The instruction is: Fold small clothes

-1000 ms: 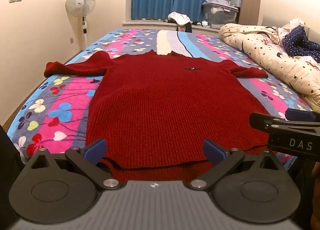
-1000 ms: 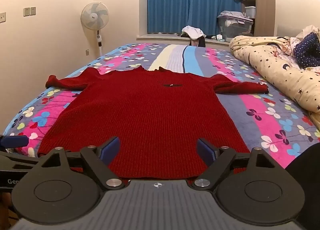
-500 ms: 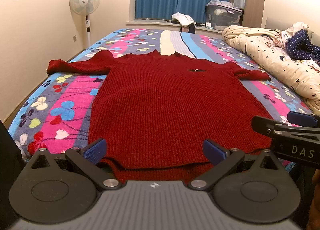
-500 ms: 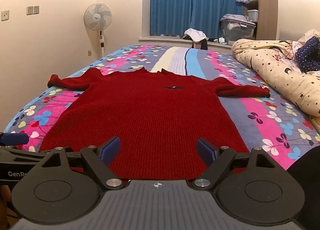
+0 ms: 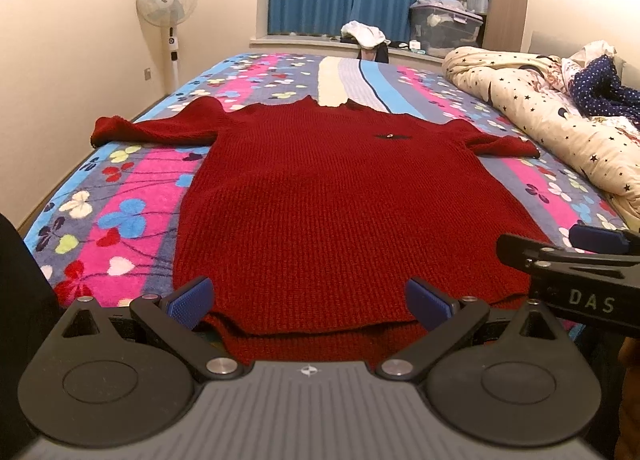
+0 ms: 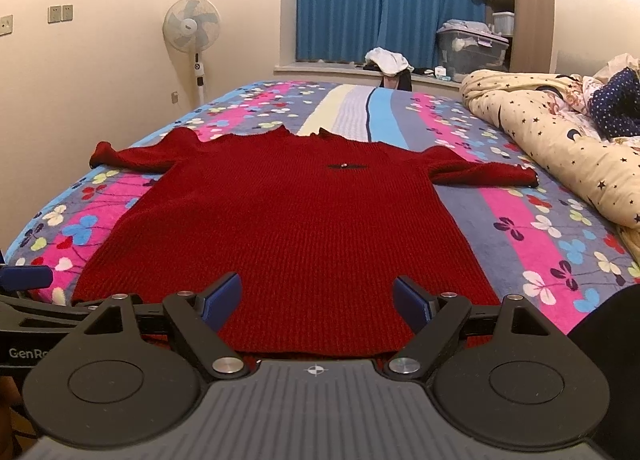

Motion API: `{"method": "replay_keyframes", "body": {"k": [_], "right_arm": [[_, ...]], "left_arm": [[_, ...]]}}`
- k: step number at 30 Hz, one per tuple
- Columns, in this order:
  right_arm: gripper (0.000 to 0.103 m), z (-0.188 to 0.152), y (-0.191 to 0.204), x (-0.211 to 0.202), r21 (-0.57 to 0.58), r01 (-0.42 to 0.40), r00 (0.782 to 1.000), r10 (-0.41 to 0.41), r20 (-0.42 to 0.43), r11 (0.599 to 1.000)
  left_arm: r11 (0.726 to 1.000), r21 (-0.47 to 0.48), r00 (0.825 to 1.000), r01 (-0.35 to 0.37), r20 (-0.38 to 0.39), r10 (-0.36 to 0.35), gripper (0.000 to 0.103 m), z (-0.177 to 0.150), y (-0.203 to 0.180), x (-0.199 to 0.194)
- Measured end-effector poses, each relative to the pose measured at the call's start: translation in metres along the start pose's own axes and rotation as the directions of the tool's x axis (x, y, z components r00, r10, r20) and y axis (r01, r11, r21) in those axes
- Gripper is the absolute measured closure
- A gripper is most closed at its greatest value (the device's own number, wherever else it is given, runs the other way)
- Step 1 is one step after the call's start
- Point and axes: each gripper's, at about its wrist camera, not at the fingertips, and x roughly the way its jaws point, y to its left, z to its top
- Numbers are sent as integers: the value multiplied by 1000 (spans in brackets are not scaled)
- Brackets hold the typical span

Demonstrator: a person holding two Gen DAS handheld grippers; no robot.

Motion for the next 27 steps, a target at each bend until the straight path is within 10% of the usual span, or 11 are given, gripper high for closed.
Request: {"method": "replay_keyframes", "body": {"k": [27], "right_arm": [[19,-1,-3,-1,3,15,1000,-15,-10,1000]], "left_arm": [[1000,7,1000,12,2,-12,1,-1,-5,1]]}}
